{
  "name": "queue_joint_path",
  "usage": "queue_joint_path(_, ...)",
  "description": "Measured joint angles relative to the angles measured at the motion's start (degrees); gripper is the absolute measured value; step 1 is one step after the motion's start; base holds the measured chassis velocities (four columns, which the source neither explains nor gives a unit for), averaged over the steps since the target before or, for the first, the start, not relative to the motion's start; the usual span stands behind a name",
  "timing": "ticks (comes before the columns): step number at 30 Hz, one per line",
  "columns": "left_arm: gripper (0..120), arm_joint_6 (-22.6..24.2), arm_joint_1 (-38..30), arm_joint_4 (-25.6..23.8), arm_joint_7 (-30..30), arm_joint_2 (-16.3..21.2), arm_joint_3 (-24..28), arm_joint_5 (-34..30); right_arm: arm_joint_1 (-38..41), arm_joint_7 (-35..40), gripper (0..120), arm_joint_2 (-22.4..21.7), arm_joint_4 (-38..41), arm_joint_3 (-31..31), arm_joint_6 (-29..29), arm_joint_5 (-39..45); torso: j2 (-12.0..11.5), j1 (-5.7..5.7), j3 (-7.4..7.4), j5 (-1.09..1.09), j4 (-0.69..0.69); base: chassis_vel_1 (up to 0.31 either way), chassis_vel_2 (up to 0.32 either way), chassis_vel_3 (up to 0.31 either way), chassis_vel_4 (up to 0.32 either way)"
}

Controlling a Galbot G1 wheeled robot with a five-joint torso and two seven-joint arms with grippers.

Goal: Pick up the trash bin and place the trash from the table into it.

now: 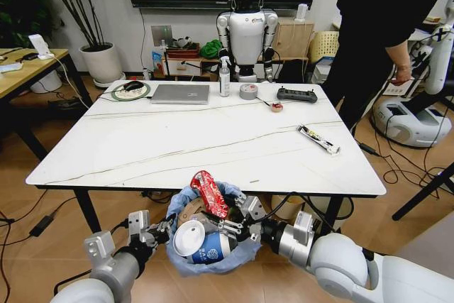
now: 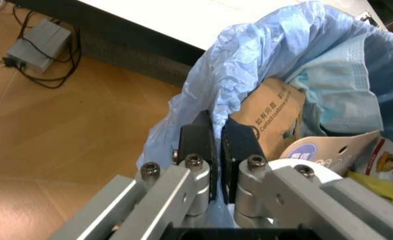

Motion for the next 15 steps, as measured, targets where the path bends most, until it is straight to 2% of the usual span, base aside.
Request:
queue_joint_path(2,0,0.0,0.0,0.0,0.0,-0.02,-0.01,0.0,0.01,0.15,49,0.05,0.05,-0.03,-0.05,-0.07,0.0,0.0,0.0,0.0,0.0,0.0,0.0,0.0,0.0)
queue_joint_path(8,0,-0.07,-0.16,0.0,-0.01,-0.18,-0.03,-0.02,0.1,1.29,74,-0.39,0.85,-0.27,-0.42,-0.98,0.0,0.01,0.0,0.0,0.0,0.0,0.0,0.0,0.0)
queue_joint_path(9,0,-0.07,-0.16,0.0,-0.01,-0.18,-0.03,-0.02,0.1,1.29,74,-0.39,0.85,-0.27,-0.42,-0.98,0.0,0.01,0.0,0.0,0.0,0.0,0.0,0.0,0.0)
queue_joint_path(13,0,-0.11,-0.17,-0.01,0.0,-0.25,-0.03,-0.02,-0.39,1.3,89,-0.5,0.94,-0.28,-0.42,-1.44,0.0,0.01,0.0,0.0,0.0,0.0,0.0,0.0,0.0)
queue_joint_path(15,0,-0.11,-0.18,-0.04,0.0,-0.34,-0.02,-0.02,-0.31,1.41,92,-0.43,1.07,-0.35,-0.39,-1.51,0.0,0.01,0.0,0.0,0.0,0.0,0.0,0.0,0.0)
